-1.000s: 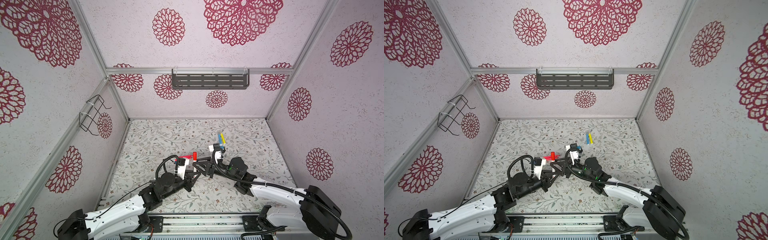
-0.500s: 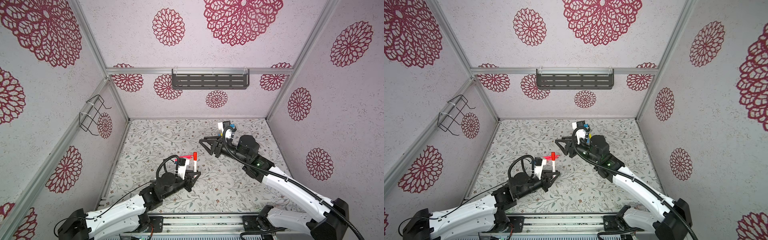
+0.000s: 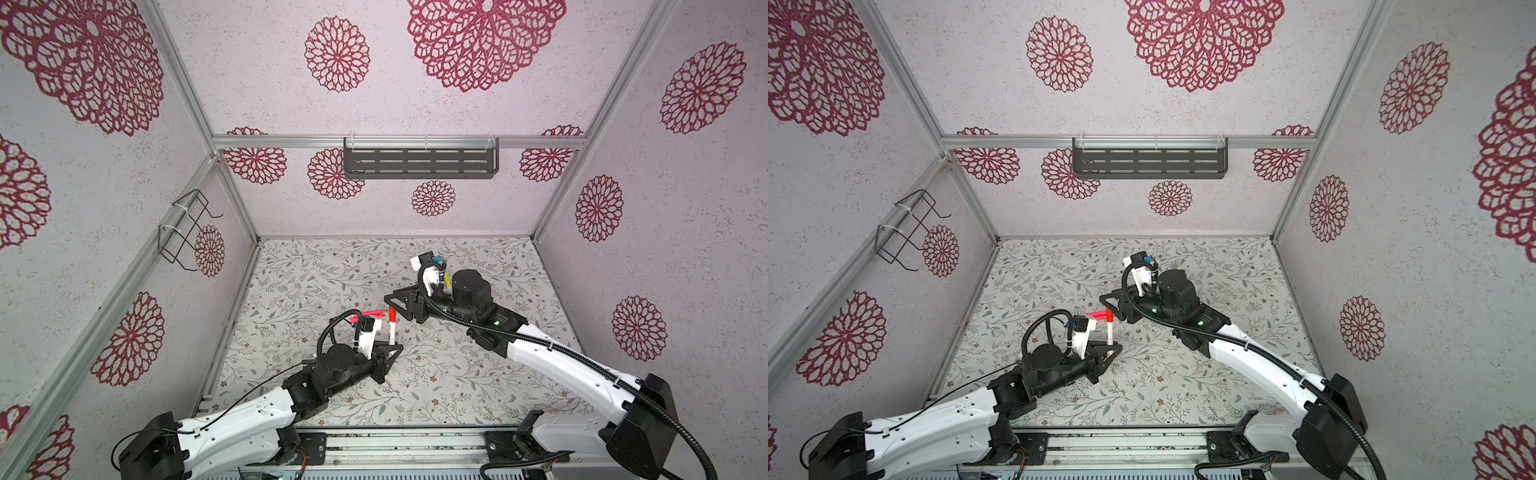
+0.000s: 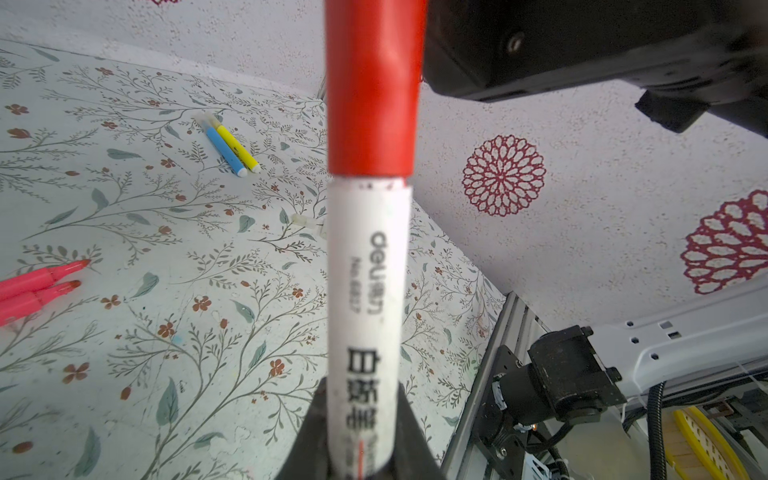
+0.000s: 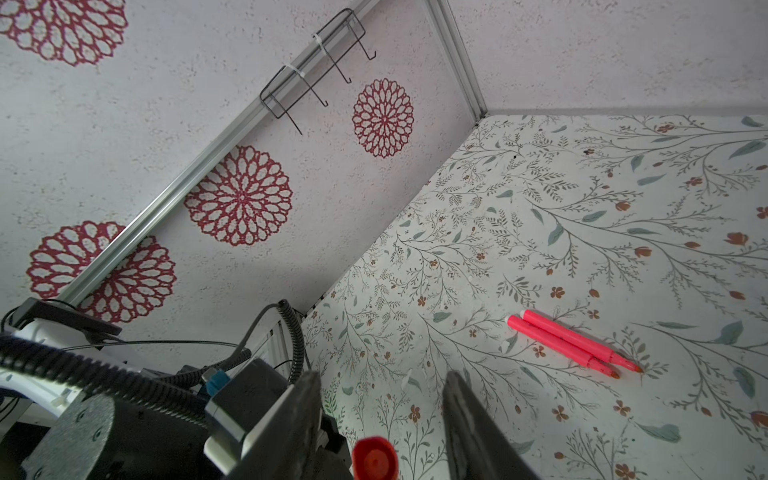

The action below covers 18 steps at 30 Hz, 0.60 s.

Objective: Insert the pens into the pen caps
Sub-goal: 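Raise right gripper away from the capped white marker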

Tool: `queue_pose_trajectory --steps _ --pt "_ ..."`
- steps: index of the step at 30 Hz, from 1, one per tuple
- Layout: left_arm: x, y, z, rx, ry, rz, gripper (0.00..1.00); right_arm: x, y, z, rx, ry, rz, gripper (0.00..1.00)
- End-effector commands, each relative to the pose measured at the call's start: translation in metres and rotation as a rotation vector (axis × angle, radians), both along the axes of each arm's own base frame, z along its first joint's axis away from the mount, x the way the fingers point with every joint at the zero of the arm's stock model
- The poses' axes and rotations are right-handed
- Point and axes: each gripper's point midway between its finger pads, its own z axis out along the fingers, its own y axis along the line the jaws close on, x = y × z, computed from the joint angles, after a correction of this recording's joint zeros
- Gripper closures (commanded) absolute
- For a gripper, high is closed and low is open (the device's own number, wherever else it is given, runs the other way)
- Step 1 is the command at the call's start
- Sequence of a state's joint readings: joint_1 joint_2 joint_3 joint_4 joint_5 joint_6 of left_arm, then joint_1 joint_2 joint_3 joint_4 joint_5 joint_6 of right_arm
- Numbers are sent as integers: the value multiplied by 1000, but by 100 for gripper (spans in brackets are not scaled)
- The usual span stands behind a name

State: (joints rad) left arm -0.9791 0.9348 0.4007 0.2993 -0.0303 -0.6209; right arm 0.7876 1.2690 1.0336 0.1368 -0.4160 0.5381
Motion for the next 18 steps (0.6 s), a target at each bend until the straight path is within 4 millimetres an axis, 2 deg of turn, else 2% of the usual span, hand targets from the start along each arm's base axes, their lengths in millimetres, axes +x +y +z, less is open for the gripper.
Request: queue_pose_trajectory --steps 1,12,14,18 --pt "3 -4 19 -44 -27 -4 100 -6 4 12 28 -50 38 52" --pt "3 -5 21 -42 -30 -6 100 -12 10 -2 1 -31 59 55" --pt "3 -4 21 -41 -32 -4 100 -13 11 -4 -1 -28 63 60" --pt "4 -4 22 -39 -39 1 100 -16 12 -9 -10 -27 76 77"
